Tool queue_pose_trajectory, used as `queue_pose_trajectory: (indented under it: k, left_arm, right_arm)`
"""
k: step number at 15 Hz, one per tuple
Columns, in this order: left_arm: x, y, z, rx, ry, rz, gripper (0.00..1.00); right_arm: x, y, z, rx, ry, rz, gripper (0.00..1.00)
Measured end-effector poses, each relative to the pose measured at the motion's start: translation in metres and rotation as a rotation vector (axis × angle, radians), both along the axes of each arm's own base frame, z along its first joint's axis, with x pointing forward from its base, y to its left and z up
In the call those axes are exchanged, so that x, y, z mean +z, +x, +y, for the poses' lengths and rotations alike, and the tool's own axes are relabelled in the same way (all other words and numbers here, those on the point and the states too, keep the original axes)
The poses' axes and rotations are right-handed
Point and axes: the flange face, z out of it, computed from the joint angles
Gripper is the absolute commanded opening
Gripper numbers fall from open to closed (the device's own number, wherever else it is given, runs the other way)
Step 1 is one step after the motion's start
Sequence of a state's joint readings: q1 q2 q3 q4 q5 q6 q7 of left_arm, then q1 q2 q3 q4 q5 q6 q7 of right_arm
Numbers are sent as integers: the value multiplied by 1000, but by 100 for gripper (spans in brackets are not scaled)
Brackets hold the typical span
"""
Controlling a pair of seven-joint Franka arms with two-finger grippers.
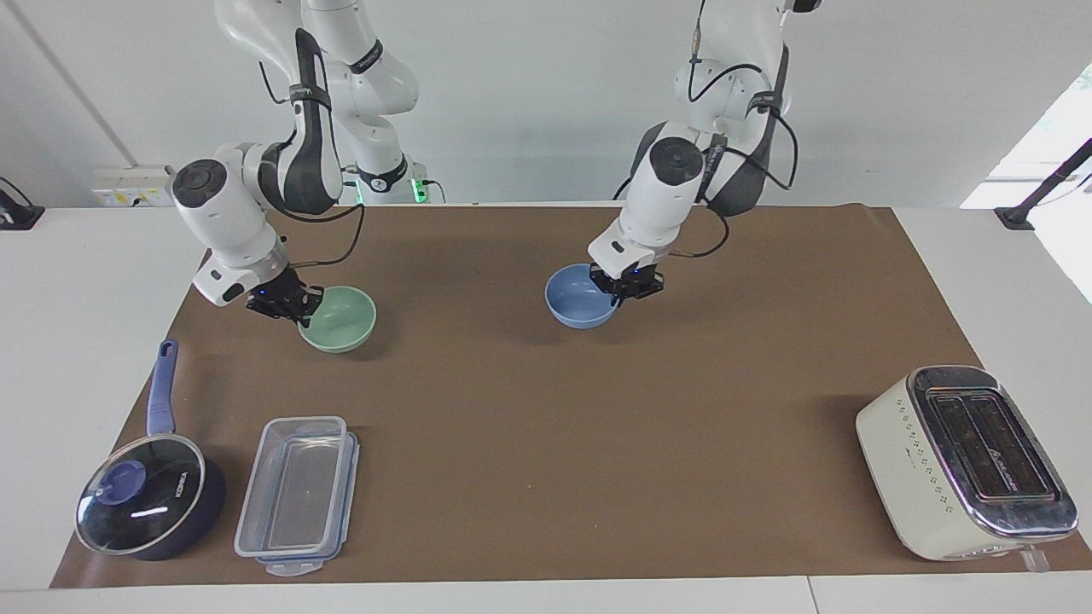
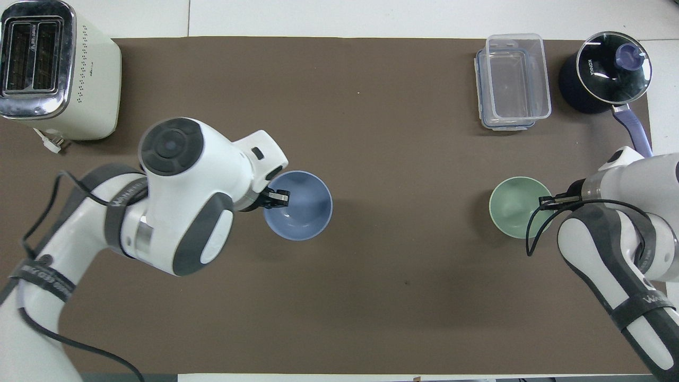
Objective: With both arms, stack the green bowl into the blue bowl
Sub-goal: 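Slide the blue bowl with the left gripper while the right gripper lifts green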
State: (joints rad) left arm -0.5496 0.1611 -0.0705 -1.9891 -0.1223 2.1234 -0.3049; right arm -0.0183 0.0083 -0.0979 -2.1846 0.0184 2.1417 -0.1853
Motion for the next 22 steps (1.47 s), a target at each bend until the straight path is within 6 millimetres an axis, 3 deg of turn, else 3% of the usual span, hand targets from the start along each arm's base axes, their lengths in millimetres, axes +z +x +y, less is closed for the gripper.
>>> queue_pose_trajectory:
  k: [3,9,11,15,17,19,20,22]
  left_arm:
    - [-37,-3,-3,-5,23,36,0]
    - [-56,0,0,-38,16,37,0]
    - [-56,0,0,-41,13,38,100]
    - [-58,1,-1,-37,7,41,100]
    - [-42,3,-3,-32,-5,45,100]
    - [-7,10,1,-27,-11,50,100]
    - [15,17,9,-14,-13,53,100]
    - [66,39,47,5,-23,55,100]
  right_arm:
    - [48,15,4,14,4,21,0]
    - [130,28,52,106,7,30,0]
    - [146,29,68,126,8,25,0]
    - [163,29,105,102,40,12,0]
    - [165,27,123,79,41,11,0]
    - [166,25,147,52,39,11,0]
    - [166,23,160,41,38,10,0]
    - [168,19,190,11,49,-1,0]
